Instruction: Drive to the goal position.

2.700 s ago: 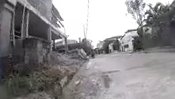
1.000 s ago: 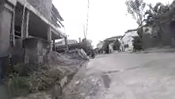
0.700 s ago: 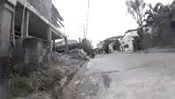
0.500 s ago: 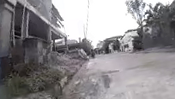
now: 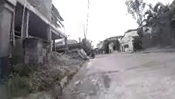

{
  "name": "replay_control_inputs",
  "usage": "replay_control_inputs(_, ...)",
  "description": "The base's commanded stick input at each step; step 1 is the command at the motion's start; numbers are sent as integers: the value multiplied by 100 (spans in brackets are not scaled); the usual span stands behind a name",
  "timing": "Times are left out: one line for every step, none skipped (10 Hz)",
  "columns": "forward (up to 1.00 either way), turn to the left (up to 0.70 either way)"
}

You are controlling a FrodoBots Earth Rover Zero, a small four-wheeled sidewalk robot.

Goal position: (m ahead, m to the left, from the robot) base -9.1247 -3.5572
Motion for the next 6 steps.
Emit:
replay_control_inputs(5, -11)
replay_control_inputs(6, -11)
replay_control_inputs(6, -12)
replay_control_inputs(6, -12)
replay_control_inputs(6, -12)
replay_control_inputs(5, -10)
